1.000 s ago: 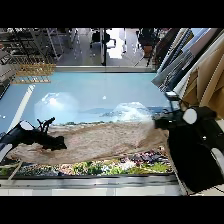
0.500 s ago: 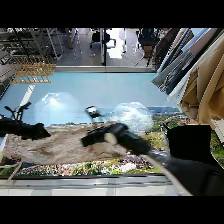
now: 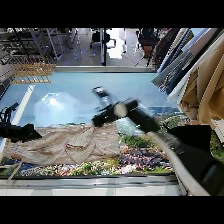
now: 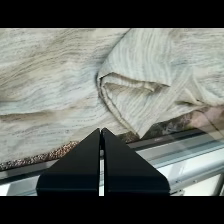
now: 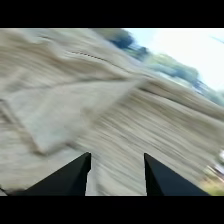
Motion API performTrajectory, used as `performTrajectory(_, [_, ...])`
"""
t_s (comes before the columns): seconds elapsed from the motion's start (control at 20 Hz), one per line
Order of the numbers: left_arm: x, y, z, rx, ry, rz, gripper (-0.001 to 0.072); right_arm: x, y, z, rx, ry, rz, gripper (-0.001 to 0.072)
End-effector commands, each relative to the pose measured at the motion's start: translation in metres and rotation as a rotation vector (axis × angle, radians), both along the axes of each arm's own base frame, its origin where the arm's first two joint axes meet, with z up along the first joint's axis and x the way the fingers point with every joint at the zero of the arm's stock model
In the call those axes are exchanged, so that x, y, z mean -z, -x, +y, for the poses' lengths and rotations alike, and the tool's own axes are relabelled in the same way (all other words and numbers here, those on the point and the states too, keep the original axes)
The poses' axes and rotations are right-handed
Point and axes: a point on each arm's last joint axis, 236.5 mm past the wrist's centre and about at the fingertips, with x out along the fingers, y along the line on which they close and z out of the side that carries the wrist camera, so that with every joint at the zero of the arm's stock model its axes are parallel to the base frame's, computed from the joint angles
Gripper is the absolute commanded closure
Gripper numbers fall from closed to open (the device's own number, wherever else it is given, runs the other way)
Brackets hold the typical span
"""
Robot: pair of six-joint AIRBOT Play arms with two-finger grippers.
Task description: Fold the clothes and pants, and hang the long-sleeved shirts on hangers.
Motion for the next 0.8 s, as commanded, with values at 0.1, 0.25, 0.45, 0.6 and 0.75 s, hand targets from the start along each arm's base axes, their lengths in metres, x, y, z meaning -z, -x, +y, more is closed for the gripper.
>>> performTrajectory(0.1, [0.021, 0.009, 0.005, -0.008, -0.026, 0.038, 0.0696, 0.038, 0.040, -0.116, 0.142, -0.167, 0.417, 0.0159])
performTrajectory(0.25, [0.035, 0.019, 0.000, -0.011, -0.011, 0.074, 0.0696, 0.090, 0.050, -0.121, 0.237, -0.270, 0.486, 0.0131])
performTrajectory(0.45, [0.046, 0.029, -0.005, -0.011, 0.006, 0.110, 0.0696, 0.132, 0.053, -0.093, 0.249, -0.346, 0.538, 0.0144])
performTrajectory(0.6, [0.045, 0.028, -0.006, -0.011, 0.010, 0.109, 0.0696, 0.154, 0.055, -0.062, 0.245, -0.375, 0.563, 0.0148])
performTrajectory(0.75, [0.045, 0.028, -0.006, -0.011, 0.011, 0.109, 0.0696, 0.169, 0.066, -0.031, 0.195, -0.369, 0.608, 0.0244])
